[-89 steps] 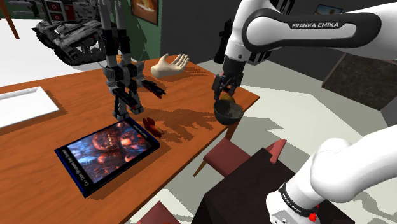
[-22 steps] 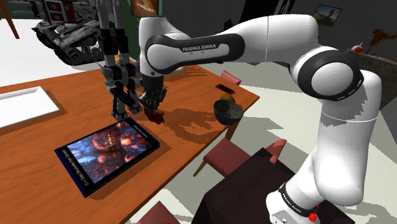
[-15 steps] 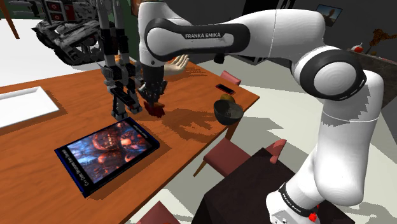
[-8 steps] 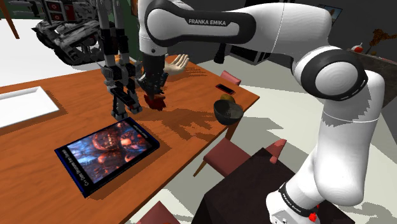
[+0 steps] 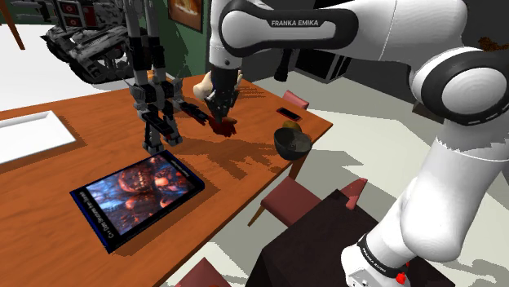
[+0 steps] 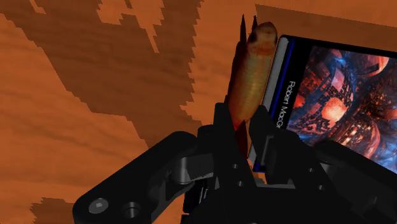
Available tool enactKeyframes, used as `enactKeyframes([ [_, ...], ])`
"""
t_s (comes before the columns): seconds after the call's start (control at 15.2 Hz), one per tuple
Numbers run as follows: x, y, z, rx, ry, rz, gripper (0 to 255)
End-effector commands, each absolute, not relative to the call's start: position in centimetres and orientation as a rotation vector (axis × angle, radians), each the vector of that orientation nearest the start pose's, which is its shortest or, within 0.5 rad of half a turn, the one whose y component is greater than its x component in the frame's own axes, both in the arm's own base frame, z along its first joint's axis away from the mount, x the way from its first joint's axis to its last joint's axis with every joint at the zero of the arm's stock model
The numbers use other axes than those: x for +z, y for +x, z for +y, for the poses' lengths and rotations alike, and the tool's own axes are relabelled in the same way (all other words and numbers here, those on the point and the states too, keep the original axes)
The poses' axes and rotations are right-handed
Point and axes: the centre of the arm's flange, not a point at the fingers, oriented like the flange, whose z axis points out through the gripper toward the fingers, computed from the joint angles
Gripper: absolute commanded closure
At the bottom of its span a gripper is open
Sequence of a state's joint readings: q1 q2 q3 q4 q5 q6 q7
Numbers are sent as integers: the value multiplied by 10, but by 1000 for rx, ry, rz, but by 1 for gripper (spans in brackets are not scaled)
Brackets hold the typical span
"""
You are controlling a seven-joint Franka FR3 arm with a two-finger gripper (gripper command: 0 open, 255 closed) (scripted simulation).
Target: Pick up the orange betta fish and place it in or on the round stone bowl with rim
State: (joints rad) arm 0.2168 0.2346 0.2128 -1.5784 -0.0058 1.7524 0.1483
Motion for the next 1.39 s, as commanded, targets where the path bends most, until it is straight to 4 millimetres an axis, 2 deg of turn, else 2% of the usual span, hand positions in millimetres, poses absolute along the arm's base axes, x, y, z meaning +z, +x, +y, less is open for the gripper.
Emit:
enactKeyframes([
  [0.0,501,568,223,102,-3084,-432,255],
  [1.32,511,505,-33,102,-3084,-432,255],
])
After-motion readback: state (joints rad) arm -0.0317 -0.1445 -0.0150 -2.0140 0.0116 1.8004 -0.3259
